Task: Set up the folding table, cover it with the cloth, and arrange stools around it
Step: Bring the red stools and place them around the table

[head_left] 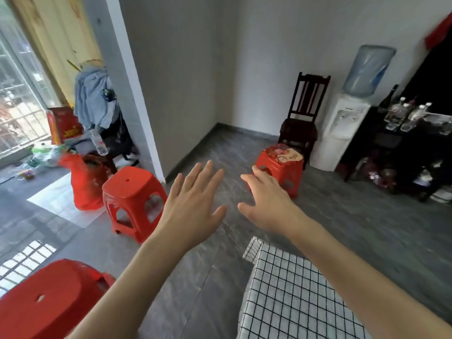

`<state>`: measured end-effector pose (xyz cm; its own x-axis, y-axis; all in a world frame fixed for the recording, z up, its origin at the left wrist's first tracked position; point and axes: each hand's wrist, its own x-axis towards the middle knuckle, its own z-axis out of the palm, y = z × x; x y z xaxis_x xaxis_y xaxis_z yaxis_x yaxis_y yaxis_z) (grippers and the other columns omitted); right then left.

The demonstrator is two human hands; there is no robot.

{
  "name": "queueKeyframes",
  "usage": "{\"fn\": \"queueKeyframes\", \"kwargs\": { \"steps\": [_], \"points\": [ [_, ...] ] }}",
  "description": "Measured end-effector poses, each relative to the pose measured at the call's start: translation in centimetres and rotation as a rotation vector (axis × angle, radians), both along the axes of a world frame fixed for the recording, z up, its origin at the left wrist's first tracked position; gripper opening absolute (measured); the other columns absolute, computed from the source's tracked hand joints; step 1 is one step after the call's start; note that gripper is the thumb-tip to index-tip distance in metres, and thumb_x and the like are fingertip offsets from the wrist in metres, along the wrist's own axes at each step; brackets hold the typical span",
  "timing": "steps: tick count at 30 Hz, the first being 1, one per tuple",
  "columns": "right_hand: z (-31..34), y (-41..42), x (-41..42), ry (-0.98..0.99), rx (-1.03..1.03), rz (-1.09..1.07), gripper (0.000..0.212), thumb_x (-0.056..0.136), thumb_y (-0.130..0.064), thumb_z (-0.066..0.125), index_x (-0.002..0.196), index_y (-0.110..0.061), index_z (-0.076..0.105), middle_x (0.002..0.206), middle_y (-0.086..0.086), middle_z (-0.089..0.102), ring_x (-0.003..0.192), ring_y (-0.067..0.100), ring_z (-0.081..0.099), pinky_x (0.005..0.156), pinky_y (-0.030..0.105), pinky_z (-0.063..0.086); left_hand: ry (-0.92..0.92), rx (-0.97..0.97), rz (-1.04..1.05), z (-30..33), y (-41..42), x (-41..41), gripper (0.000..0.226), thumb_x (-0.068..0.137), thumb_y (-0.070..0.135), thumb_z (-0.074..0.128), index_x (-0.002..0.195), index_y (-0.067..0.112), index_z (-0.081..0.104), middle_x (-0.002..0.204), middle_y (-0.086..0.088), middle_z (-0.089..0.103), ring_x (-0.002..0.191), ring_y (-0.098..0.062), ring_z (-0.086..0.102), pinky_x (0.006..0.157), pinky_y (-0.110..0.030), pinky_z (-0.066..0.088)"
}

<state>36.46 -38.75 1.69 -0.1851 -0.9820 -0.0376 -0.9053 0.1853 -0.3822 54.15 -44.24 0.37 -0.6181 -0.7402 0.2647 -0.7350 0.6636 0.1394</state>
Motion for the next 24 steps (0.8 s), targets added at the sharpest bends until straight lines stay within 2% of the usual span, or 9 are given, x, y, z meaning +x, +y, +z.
{"fn": "queueKeyframes", "kwargs": {
  "steps": [3, 6, 8, 13, 17, 19, 22, 24],
  "points": [
    [0.4, -0.8, 4.2, 0.003, -0.003, 0.047, 0.071, 0.090, -0.040, 0.056, 0.151, -0.028, 0.022, 0.163, 0.000, 0.001, 0.149, 0.019, 0.002, 0.118, 0.049, 0.014, -0.002, -0.021, 0.056, -0.3, 0.3, 4.6, 0.074, 0.088, 0.058, 0.032, 0.155, 0.030, 0.017, 0.164, 0.004, 0.004, 0.151, -0.018, 0.001, 0.118, -0.042, 0.000],
    [0.5, -1.4, 8.9, -0.004, -0.014, 0.103, 0.071, 0.090, -0.040, 0.056, 0.151, -0.027, 0.023, 0.163, 0.000, 0.001, 0.149, 0.017, 0.001, 0.119, 0.049, 0.013, 0.011, -0.014, 0.119, -0.4, 0.5, 9.5, 0.071, 0.094, 0.058, 0.036, 0.155, 0.033, 0.011, 0.164, 0.006, -0.005, 0.150, -0.016, -0.008, 0.116, -0.040, -0.009],
    [0.5, -1.9, 12.0, -0.017, -0.016, 0.143, 0.071, 0.090, -0.039, 0.056, 0.152, -0.027, 0.023, 0.163, -0.001, 0.000, 0.149, 0.016, 0.001, 0.119, 0.048, 0.012, 0.023, 0.009, 0.168, -0.5, 0.7, 12.8, 0.070, 0.095, 0.059, 0.035, 0.155, 0.034, 0.008, 0.163, 0.007, -0.010, 0.149, -0.015, -0.012, 0.117, -0.042, -0.009],
    [0.1, -3.5, 20.1, -0.034, -0.017, 0.273, 0.070, 0.090, -0.041, 0.057, 0.151, -0.028, 0.024, 0.163, -0.002, 0.003, 0.149, 0.016, 0.002, 0.119, 0.049, 0.013, 0.017, 0.075, 0.325, -1.7, 1.4, 21.4, 0.075, 0.086, 0.063, 0.020, 0.154, 0.031, 0.018, 0.164, 0.004, -0.003, 0.151, -0.018, -0.005, 0.120, -0.045, -0.002],
    [-0.9, -5.0, 26.8, -0.052, 0.003, 0.411, 0.070, 0.090, -0.040, 0.058, 0.151, -0.028, 0.025, 0.163, -0.002, 0.004, 0.148, 0.017, 0.002, 0.119, 0.050, 0.012, -0.019, 0.124, 0.467, -2.9, 2.6, 28.3, 0.084, 0.077, 0.066, 0.007, 0.154, 0.033, 0.012, 0.163, 0.005, -0.010, 0.150, -0.017, -0.009, 0.120, -0.045, -0.004],
    [-1.6, -5.9, 30.0, -0.046, 0.004, 0.484, 0.070, 0.089, -0.041, 0.059, 0.150, -0.029, 0.026, 0.162, 0.000, 0.006, 0.148, 0.019, 0.005, 0.118, 0.051, 0.016, -0.007, 0.136, 0.554, -3.3, 3.1, 31.5, 0.082, 0.079, 0.067, 0.011, 0.154, 0.033, 0.015, 0.164, 0.005, -0.007, 0.151, -0.018, -0.006, 0.120, -0.045, -0.004],
    [-2.4, -7.1, 34.4, -0.027, 0.003, 0.598, 0.067, 0.088, -0.041, 0.061, 0.146, -0.030, 0.031, 0.161, 0.002, 0.012, 0.146, 0.022, 0.011, 0.116, 0.049, 0.020, -0.021, 0.184, 0.684, -4.2, 3.7, 35.8, 0.071, 0.092, 0.062, 0.031, 0.154, 0.033, 0.012, 0.163, 0.006, -0.012, 0.150, -0.017, -0.010, 0.120, -0.044, -0.005],
    [-3.1, -8.1, 36.7, -0.012, 0.010, 0.668, 0.065, 0.087, -0.041, 0.061, 0.145, -0.029, 0.033, 0.158, 0.002, 0.017, 0.144, 0.023, 0.015, 0.114, 0.046, 0.023, -0.031, 0.215, 0.770, -4.9, 3.8, 38.2, 0.071, 0.091, 0.061, 0.032, 0.154, 0.035, 0.011, 0.163, 0.006, -0.014, 0.150, -0.017, -0.010, 0.119, -0.043, -0.005]
  ]
}}
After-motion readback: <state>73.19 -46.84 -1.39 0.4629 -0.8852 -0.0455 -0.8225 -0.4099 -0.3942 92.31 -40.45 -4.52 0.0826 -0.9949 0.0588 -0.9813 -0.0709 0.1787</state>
